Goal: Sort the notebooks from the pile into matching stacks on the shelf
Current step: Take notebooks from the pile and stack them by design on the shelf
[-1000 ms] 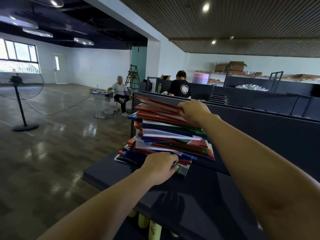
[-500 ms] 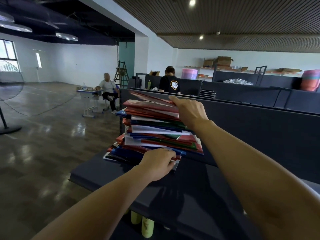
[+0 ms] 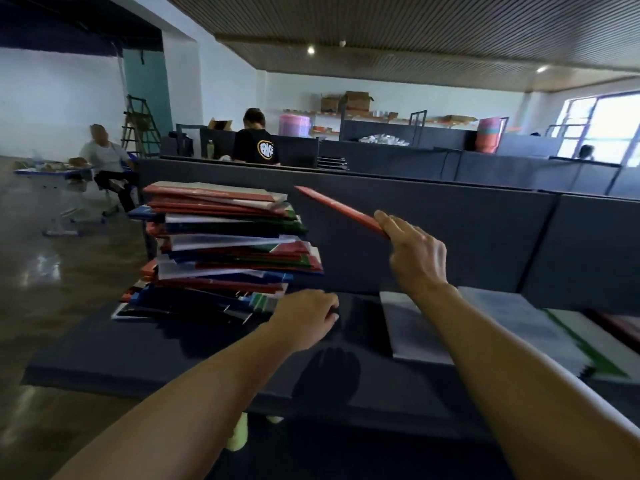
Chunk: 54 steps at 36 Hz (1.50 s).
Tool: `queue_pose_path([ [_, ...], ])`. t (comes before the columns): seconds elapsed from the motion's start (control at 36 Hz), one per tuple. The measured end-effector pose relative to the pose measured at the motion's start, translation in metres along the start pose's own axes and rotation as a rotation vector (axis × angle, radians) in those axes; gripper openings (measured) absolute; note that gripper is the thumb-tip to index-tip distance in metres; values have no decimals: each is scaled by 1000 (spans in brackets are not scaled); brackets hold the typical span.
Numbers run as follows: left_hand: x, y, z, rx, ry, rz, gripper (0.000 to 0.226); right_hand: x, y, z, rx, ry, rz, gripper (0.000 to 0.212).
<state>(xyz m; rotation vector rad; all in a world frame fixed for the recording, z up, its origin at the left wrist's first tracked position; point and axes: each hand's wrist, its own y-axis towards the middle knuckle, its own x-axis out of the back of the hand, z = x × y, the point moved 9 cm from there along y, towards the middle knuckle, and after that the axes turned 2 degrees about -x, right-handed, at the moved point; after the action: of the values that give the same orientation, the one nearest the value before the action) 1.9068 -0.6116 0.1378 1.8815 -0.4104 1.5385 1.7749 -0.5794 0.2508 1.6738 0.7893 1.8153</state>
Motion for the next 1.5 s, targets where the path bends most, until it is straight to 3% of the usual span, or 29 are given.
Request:
queue_pose_path([
  [0.11, -15, 15, -40, -45, -38, 17, 27, 17, -35, -51, -64, -70, 52, 57],
  [0.33, -46, 48, -161, -120, -88, 69, 21, 78, -109, -166, -153, -189, -28, 56],
  [0.44, -60, 59, -240, -176, -139, 75, 21, 119, -146, -232, -218, -272, 29, 45],
  [0.72, -91, 75, -409, -309, -184, 11, 23, 191, -216, -364, -379, -410, 191, 46],
  [0.94, -104, 107, -479, -358, -205, 27, 25, 209, -236, -434, -463, -473, 158, 46],
  [1.08, -115, 139, -503, -369, -257, 14, 27, 205, -231, -468, -414, -484, 10, 46],
  [1.17, -122, 161, -512, -372, -300, 14, 29, 186, -222, -489, -421, -540, 66, 48],
  [1.28, -142, 191, -514, -307, -326, 93, 32, 149, -210, -510, -478, -623, 261, 53],
  [1.36, -162, 214, -511, -214, -468, 144, 29, 117, -211, -517, -488, -660, 378, 33],
  [1.44, -185, 239, -503, -15, -801, 171, 29, 87, -211, -515, -407, -610, 455, 25],
  [1.5, -203, 249, -497, 203, -1125, 216, 40, 71, -211, -515, -364, -524, 519, 24],
])
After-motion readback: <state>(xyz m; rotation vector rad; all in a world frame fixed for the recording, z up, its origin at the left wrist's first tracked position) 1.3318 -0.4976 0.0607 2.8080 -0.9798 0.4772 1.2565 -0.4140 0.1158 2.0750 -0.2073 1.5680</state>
